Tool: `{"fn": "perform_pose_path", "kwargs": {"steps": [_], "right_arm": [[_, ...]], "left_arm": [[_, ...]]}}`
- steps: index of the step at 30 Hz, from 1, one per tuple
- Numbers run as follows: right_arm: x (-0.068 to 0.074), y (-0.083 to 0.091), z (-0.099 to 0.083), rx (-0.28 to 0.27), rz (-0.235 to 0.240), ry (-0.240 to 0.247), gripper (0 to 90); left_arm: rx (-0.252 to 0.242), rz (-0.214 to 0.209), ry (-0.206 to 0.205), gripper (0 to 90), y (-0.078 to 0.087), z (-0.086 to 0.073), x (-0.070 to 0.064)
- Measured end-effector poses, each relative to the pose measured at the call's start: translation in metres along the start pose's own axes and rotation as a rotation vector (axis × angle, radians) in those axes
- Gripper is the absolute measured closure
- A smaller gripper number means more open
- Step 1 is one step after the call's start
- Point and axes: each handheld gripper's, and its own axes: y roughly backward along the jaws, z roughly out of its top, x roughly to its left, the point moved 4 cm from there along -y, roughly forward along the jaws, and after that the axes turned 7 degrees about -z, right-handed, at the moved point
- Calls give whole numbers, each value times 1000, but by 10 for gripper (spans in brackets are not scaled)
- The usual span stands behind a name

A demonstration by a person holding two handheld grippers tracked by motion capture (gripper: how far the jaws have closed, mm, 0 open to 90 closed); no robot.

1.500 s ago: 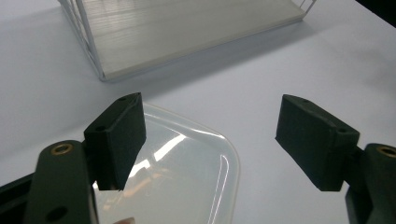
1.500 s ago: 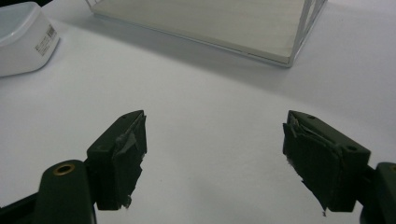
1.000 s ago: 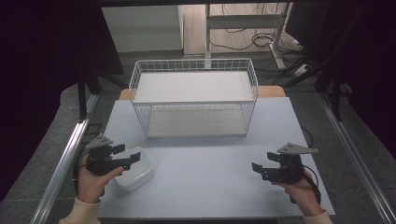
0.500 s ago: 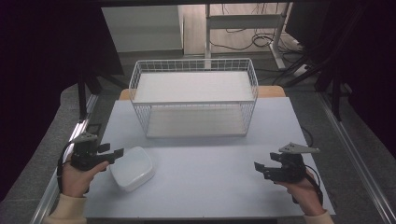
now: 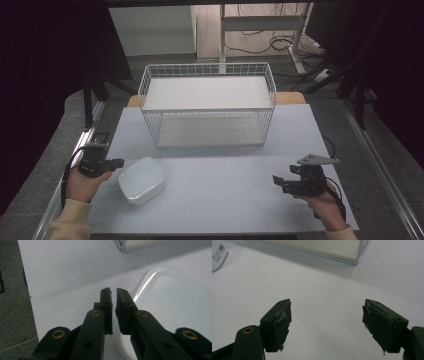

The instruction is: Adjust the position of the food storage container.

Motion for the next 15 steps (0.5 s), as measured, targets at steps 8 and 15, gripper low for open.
{"fn": "perform_pose_path", "kwargs": {"steps": [8, 15], "right_arm": [[1, -3, -2, 11, 0, 12, 229], [1, -5, -3, 19, -1, 15, 228]], "left_arm": [[54, -9, 10, 900, -10, -10, 9], [63, -37, 20, 900, -15, -15, 12]]}}
